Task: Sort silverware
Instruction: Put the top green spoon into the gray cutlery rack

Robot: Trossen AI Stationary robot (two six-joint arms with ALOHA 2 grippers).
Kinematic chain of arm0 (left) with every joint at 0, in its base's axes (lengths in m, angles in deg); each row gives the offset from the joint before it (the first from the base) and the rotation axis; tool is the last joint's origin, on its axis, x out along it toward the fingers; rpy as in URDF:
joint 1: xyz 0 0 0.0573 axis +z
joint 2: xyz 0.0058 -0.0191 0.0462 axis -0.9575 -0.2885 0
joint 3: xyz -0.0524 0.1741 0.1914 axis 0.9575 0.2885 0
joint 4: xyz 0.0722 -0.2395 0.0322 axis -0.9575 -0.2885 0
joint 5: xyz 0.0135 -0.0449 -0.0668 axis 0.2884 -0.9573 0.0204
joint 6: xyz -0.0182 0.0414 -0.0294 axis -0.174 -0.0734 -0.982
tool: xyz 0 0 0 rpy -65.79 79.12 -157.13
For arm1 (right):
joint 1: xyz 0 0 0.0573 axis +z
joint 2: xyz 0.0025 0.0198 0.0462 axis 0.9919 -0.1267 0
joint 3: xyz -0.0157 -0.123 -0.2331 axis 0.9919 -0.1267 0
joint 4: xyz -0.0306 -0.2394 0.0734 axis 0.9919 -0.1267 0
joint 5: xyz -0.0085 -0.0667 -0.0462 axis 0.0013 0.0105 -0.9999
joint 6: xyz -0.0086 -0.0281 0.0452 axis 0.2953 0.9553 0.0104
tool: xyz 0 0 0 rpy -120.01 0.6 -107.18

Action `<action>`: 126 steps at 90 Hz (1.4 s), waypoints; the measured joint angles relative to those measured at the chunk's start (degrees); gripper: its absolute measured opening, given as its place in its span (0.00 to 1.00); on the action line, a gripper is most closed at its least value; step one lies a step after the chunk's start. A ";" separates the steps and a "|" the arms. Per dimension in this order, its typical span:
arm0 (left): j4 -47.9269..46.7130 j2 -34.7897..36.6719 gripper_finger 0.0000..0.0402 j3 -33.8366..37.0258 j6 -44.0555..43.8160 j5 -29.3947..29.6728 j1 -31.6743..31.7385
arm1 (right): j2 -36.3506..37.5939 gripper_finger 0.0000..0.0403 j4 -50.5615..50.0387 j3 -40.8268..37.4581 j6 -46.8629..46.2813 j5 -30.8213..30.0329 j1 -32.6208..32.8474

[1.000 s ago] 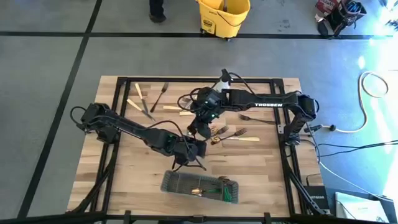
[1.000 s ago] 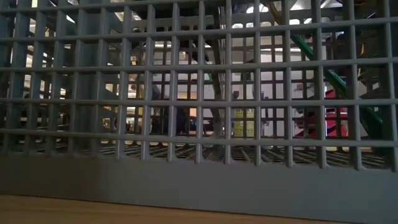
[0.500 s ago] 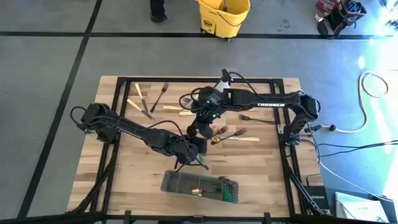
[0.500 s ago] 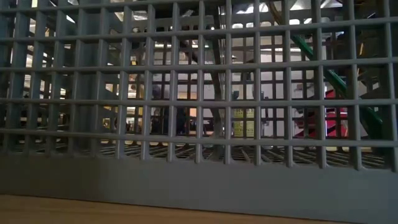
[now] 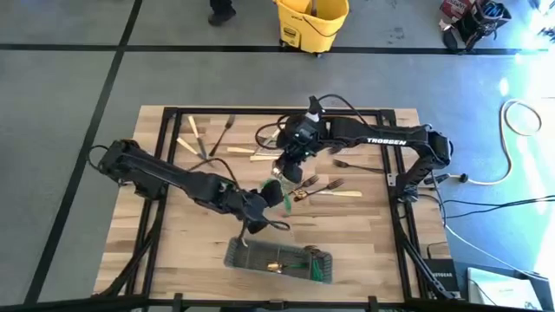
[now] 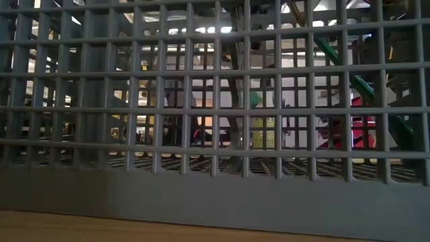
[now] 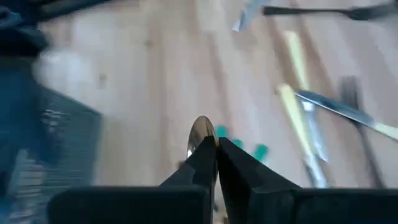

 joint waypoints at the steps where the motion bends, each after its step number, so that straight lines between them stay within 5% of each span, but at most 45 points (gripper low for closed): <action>1: -0.03 0.42 0.46 0.00 -1.00 -0.30 0.00 | 0.06 0.00 -0.19 0.00 0.02 -0.43 -0.02; 21: -1.91 5.96 0.46 0.03 -18.36 -5.96 4.11 | 4.87 0.00 -3.06 -0.33 -0.37 -7.04 0.47; 56: 6.19 7.21 0.46 7.02 -25.70 -12.63 11.80 | 27.49 0.00 -2.40 -10.18 -13.15 -19.94 12.80; 76: 23.97 10.26 0.46 17.71 -32.39 -28.43 19.61 | 29.50 0.00 2.02 -11.54 -18.67 -29.55 26.24; 88: 35.39 12.92 0.46 24.51 -37.36 -32.54 24.64 | 29.36 0.00 1.86 -11.56 -20.62 -35.61 31.96; 108: 57.19 13.91 0.46 36.03 -47.89 -45.77 32.56 | 28.66 0.00 5.61 -11.56 -22.57 -39.04 41.49; 126: 79.77 13.93 0.46 47.00 -54.08 -46.75 36.18 | 26.81 0.00 4.44 -11.54 -23.57 -42.71 46.00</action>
